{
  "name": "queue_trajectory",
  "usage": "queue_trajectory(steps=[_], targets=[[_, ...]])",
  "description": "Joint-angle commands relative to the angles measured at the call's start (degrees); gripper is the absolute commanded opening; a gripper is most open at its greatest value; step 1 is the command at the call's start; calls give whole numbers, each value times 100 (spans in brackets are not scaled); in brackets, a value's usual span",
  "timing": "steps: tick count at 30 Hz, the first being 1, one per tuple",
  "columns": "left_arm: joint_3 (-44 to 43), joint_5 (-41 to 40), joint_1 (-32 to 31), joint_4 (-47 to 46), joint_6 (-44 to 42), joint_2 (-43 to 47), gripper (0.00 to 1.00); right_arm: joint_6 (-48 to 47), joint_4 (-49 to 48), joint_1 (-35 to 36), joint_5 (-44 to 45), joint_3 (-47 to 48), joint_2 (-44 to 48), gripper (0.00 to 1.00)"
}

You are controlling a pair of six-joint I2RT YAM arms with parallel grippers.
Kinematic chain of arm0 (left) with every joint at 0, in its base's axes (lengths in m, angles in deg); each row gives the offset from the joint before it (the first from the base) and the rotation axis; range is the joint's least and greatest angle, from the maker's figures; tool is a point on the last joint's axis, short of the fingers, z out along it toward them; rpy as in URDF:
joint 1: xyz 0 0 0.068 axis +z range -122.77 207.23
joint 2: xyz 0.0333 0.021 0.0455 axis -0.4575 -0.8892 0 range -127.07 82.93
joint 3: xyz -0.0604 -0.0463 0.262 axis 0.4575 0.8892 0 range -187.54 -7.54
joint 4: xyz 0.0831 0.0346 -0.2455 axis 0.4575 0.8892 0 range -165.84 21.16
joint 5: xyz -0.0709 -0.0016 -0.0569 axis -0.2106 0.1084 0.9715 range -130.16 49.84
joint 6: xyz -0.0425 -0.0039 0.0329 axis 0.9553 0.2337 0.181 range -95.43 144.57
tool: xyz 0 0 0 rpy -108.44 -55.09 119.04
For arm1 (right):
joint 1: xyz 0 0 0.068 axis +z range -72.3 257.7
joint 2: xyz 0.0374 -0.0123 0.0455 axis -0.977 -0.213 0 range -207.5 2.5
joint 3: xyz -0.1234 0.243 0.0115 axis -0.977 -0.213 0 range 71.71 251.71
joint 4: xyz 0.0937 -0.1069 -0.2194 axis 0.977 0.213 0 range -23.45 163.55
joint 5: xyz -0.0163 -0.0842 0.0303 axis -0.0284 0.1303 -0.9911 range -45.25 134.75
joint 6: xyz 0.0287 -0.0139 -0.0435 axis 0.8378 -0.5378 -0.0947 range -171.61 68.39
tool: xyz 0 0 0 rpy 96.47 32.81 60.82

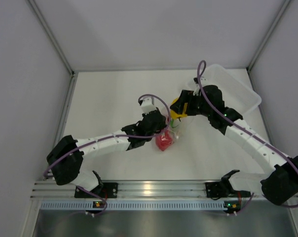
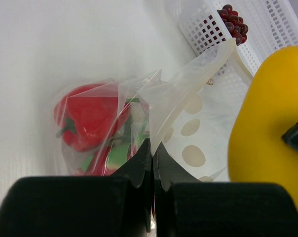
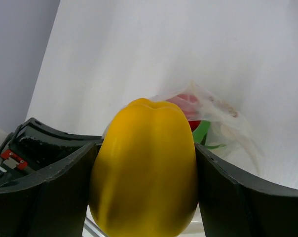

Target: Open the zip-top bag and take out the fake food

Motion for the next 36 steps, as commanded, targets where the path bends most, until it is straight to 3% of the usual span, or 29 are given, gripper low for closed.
queue_trajectory(steps=[1,10,15,21,28,36], targets=[[7,-92,-13,-120,17,136,0,-163,-20,-575,-110,378,261,23],[157,-48,-13,-120,-10,417,0,-86,-27,-2692,-427,582,-176,24],[69,408,48,-6,-142,505,0,-23,-151,-3563,407,1010,-976,28],[16,917,83,47,-352,707,0,-268,235,-3854,1558,2195,-2347,32],[43,1805,189,38,-265,927,0,-778,859,-3925,1779,3569,-4025,40],[51,2070,198,38,-291,1059,0,-927,772,-3697,1919,4368,-4862,43]])
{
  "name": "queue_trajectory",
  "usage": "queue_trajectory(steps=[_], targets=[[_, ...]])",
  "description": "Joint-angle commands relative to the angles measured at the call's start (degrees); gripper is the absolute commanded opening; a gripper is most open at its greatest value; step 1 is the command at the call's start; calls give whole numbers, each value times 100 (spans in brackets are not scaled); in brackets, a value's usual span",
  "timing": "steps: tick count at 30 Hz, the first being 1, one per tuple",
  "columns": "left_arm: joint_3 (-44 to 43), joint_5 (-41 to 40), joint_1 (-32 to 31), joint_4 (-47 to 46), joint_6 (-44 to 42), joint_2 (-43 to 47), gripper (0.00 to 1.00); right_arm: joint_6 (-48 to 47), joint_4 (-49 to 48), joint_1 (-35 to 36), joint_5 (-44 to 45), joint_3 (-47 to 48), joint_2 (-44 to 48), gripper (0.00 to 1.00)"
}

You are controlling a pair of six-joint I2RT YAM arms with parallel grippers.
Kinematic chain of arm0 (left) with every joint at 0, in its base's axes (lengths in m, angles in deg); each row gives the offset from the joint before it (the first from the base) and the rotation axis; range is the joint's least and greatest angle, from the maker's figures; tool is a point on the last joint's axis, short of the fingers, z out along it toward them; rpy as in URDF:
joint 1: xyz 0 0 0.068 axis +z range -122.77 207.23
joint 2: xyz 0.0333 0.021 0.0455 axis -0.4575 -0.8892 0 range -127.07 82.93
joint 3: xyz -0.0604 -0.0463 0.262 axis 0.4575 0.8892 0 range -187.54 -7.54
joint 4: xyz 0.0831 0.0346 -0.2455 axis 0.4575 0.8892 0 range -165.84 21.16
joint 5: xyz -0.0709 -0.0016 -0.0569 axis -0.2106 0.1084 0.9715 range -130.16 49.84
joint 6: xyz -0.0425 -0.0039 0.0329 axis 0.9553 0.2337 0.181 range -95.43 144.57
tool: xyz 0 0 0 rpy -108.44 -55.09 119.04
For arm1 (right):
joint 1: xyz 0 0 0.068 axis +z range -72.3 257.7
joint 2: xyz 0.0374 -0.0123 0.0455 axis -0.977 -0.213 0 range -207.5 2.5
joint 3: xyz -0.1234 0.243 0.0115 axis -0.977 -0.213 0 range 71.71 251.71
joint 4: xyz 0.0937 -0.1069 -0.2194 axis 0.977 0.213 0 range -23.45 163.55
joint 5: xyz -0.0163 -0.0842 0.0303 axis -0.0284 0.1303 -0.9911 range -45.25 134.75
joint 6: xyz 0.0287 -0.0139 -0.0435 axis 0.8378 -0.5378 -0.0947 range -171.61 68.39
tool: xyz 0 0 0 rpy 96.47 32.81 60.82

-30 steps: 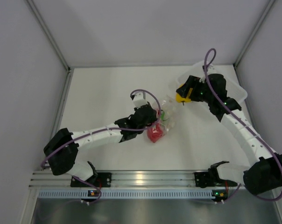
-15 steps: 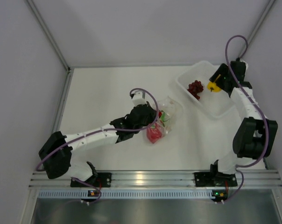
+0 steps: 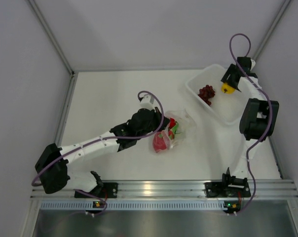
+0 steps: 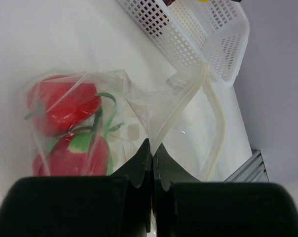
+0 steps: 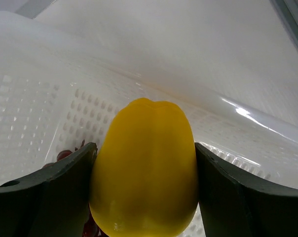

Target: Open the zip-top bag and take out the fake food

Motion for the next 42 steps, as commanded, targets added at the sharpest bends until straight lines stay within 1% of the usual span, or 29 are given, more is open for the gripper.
queue_trajectory(steps=[1,3,5,7,9,12,14,15,18,19,20,21,22,23,24,25,27,28,29,30,32,33,35,36,37,38,40,41,42], targets=[[-67,269,16,-104,-72,191,0,-259,120,172,337,678,-185,46],[-58,295,16,-104,-90,174,0,-294,261,296,407,949,-299,55],[-58,295,16,-104,-117,130,0,-304,332,375,408,1021,-361,59],[-75,304,16,-104,-143,95,0,-321,350,410,364,1030,-353,73],[-110,322,25,-104,-169,77,0,-339,402,428,232,1065,-335,79],[-128,313,16,-104,-187,33,0,-382,490,437,136,1057,-239,85],[-189,339,25,-95,-213,-20,0,-444,525,437,83,1039,-160,97],[-216,374,25,-95,-213,-46,0,-479,560,437,65,1065,-125,99],[-269,427,25,-95,-196,-81,0,-479,718,437,47,1083,76,99],[-295,401,25,-104,-187,-90,0,-462,719,437,-92,1013,200,100],[-312,383,25,-95,-187,-90,0,-453,693,454,-233,769,340,100],[-339,366,25,-86,-213,-81,0,-409,492,454,-408,566,733,100],[-365,340,25,-77,-222,-81,0,-322,290,454,-1010,303,955,99],[-400,244,34,-34,-222,-90,0,-147,19,428,-1408,-13,1200,99],[-444,182,34,71,-240,-81,0,3,-245,393,-1847,-590,1612,99],[-531,103,34,107,-240,-81,0,300,-665,323,-2756,-1092,1790,99],[-611,-3,34,203,-231,-90,0,626,-1142,287,-3431,-1613,2307,98],[-664,-38,34,230,-222,-64,0,820,-1562,296,-3825,-1876,2493,93],[-690,-108,43,248,-213,-55,0,1196,-1618,374,-3890,-2314,2678,89],[-717,-266,43,274,-161,-46,0,1252,-1610,445,-3934,-2492,3027,83],[-769,-390,43,274,-117,-11,0,1130,-1549,751,-3865,-2992,3424,79],[-778,-477,43,274,-64,7,0,1077,-1496,1014,-3725,-3152,3853,77],[-848,-531,43,274,-38,7,0,954,-1356,1497,-3172,-3564,4329,74],[-884,-566,43,274,-3,-2,0,962,-1347,1631,-2969,-3706,4793,71],[-919,-618,43,274,24,-11,0,962,-1355,1754,-2732,-3829,5015,69],[-954,-627,43,274,33,-11,0,953,-1338,1964,-2721,-3978,5209,67],[-1059,-645,43,274,41,-46,0,962,-1171,2080,-2843,-4041,5623,64],[-1094,-689,43,274,59,-37,0,988,-1153,2185,-2888,-4146,5746,59],[-1112,-724,34,274,111,-28,0,997,-1101,2264,-2888,-4181,5947,57]])
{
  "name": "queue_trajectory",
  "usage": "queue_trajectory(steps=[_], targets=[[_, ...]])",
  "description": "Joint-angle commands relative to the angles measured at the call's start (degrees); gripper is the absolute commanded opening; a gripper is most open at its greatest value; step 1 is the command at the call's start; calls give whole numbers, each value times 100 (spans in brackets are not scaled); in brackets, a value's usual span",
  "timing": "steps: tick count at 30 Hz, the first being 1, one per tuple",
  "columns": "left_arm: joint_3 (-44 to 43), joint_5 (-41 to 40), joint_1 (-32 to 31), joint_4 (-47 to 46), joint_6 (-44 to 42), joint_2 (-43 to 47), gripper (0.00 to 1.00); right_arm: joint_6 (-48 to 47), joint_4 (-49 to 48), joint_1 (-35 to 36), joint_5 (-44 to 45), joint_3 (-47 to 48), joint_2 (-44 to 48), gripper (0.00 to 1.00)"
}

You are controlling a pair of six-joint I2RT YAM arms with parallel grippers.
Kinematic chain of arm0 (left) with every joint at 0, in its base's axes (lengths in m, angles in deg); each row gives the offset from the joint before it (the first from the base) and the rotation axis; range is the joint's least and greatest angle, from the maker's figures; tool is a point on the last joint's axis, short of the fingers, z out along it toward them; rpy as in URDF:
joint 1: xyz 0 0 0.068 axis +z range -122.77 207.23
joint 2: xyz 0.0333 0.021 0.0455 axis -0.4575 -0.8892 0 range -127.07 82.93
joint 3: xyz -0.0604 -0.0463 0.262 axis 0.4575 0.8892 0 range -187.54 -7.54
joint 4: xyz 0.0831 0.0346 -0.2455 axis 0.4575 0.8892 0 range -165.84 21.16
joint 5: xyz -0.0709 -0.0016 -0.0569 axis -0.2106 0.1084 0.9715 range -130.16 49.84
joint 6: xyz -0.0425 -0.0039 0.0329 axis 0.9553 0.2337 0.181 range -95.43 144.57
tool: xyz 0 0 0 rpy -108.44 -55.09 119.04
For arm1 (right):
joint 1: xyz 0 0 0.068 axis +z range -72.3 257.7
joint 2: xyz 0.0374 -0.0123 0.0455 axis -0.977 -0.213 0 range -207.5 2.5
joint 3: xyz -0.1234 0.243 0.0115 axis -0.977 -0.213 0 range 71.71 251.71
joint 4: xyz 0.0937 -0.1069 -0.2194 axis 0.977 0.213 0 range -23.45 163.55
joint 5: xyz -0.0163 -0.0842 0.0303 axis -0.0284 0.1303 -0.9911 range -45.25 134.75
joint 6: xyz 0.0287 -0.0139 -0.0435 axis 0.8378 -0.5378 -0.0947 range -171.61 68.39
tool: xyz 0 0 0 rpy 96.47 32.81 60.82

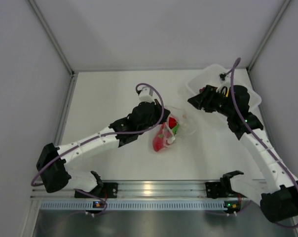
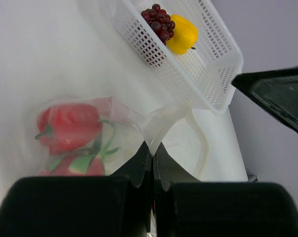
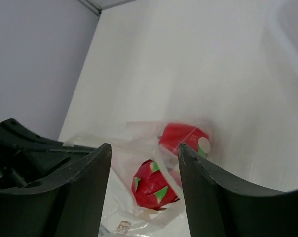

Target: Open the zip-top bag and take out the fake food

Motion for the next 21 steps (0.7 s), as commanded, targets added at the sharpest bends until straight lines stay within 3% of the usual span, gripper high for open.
queue_trajectory(steps=[1,9,21], targets=[[-358,-291,23,-237,158,85,0,51,-100,227,154,-108,528,57],[-429,-617,23,-237,641,24,0,7,235,1177,1164,-433,846,50],[-543,130,14,-492,791,-565,0,991,-969,1643,1972,-1496,388,49]])
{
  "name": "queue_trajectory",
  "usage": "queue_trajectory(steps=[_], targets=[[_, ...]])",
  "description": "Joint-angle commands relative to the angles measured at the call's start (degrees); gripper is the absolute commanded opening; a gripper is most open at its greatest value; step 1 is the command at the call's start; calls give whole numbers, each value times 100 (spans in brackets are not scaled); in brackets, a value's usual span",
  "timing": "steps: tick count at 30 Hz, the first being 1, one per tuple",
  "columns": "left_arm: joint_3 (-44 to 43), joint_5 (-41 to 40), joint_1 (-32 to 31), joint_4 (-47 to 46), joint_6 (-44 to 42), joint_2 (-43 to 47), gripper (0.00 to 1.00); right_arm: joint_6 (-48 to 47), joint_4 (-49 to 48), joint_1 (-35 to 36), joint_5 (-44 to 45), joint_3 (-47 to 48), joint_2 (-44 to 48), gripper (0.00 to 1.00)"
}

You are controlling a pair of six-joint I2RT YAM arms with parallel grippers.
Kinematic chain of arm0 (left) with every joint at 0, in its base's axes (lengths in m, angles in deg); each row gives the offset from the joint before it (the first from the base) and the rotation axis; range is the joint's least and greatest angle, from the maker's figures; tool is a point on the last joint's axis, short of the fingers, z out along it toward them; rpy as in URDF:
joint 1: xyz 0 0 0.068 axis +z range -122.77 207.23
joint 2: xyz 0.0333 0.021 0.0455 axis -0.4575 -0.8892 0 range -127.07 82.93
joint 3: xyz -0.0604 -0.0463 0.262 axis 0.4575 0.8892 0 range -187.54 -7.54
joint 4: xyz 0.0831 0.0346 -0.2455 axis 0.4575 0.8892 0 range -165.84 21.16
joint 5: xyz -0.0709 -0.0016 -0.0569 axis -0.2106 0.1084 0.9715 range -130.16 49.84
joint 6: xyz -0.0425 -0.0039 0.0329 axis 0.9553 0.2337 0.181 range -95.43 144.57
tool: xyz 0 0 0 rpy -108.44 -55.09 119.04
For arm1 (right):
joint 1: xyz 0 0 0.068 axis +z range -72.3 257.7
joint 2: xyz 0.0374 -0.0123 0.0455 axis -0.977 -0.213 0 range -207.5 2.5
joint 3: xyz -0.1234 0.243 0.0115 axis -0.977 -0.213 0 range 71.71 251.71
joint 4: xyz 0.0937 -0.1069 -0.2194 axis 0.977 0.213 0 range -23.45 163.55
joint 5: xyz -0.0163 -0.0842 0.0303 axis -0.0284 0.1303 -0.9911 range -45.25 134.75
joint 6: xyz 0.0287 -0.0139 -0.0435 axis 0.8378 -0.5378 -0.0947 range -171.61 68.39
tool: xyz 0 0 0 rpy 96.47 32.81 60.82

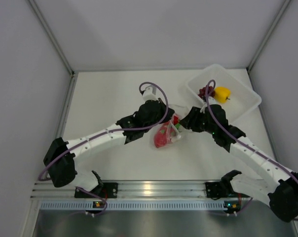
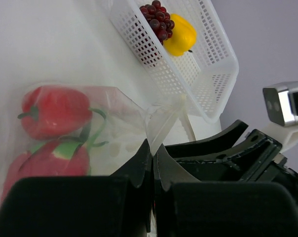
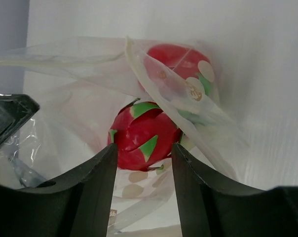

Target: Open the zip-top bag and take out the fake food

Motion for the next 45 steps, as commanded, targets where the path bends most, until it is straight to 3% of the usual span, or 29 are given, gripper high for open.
queue_trajectory(steps=[1,5,9,16,26,35,40,45], targets=[[-252,257,1,-448,117,-134,0,549,-862,118,463,-139,-38,49],[-138,415,-34,-720,153,-336,0,901,-1179,135,796,-289,-310,55],[-365,670,-60,-747,-31,-635,0,1393,-1871,144,772,-605,-521,55],[-560,987,-87,-738,-287,-1005,0,1693,-2259,179,902,-859,-1031,56],[-534,451,-122,-529,-691,-926,0,1974,-2821,205,1140,-1247,-1506,54],[-613,846,-122,-484,-954,-917,0,2159,-3183,285,1132,-870,-2261,54],[-621,1057,-122,-466,-1121,-952,0,2256,-3507,320,1132,-781,-2613,46],[-613,1206,-122,-448,-1157,-1031,0,2282,-3605,381,1026,-554,-2824,45]])
